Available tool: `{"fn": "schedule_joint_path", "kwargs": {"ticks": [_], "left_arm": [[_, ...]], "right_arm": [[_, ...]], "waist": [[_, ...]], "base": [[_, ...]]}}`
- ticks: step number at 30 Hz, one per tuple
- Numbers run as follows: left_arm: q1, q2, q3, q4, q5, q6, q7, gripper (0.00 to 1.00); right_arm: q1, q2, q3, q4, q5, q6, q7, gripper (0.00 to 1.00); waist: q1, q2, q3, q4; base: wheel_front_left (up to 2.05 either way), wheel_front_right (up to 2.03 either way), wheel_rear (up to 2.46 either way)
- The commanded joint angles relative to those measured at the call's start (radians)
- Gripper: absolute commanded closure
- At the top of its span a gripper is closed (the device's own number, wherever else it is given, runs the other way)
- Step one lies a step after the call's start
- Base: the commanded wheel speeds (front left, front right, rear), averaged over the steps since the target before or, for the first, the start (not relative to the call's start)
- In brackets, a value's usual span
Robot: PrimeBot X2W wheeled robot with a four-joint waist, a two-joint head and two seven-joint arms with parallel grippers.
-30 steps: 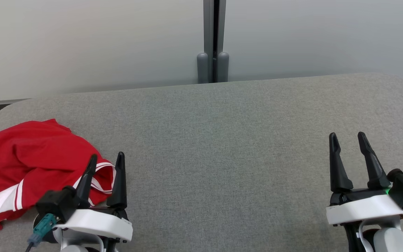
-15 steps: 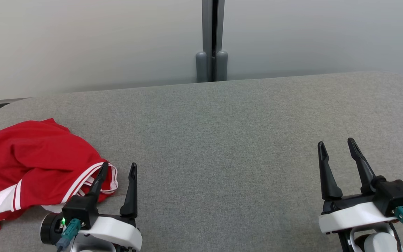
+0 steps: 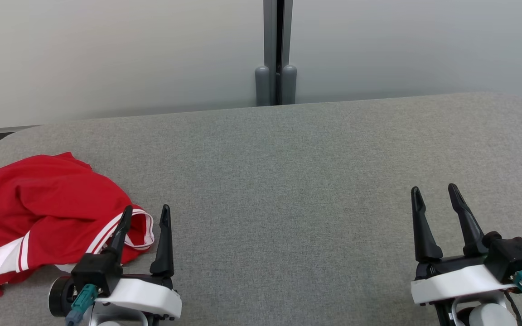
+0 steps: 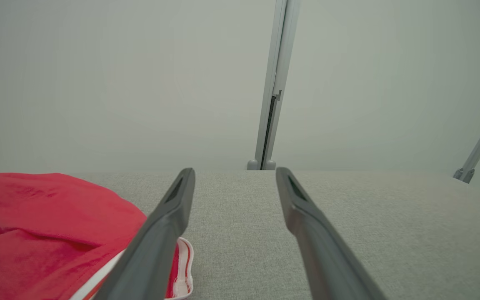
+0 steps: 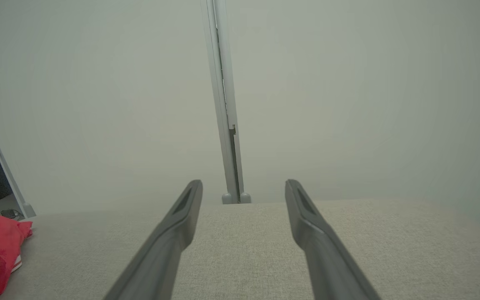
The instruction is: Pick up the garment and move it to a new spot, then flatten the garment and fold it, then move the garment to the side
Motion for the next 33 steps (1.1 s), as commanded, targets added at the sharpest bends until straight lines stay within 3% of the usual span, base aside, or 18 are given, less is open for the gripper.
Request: {"fn": "schedule_joint_path", "kwargs": {"ticks": [1, 6, 12, 22, 33], "left_arm": [[0.0, -0.002, 0.015, 0.0, 0.004, -0.011, -0.009, 0.0], [0.017, -0.025, 0.053, 0.028, 0.014, -0.045, -0.018, 0.0], [0.018, -0.035, 0.072, 0.071, 0.054, -0.063, -0.029, 0.0], [0.02, -0.037, 0.07, 0.09, 0.109, -0.067, -0.049, 0.0], [0.011, -0.037, 0.064, 0.093, 0.09, -0.062, -0.047, 0.0]], "right_arm": [[-0.003, -0.004, 0.006, 0.006, 0.022, 0.0, -0.01, 0.0], [-0.004, -0.005, 0.017, 0.053, 0.104, 0.0, -0.02, 0.0], [-0.019, -0.005, 0.046, 0.099, 0.053, 0.0, -0.032, 0.0], [-0.022, -0.006, 0.054, 0.119, -0.006, 0.0, -0.05, 0.0], [-0.014, -0.005, 0.06, 0.121, 0.031, 0.0, -0.05, 0.0]], "waist": [[0.0, 0.0, -0.001, 0.001], [0.0, 0.0, -0.005, 0.002], [0.0, 0.0, -0.005, 0.001], [0.0, 0.0, -0.007, 0.004], [0.0, 0.0, -0.007, 0.031]], "base": [[0.0, 0.0, 0.0], [0.0, 0.0, 0.0], [0.0, 0.0, 0.0], [0.0, 0.0, 0.0], [0.0, 0.0, 0.0]]}}
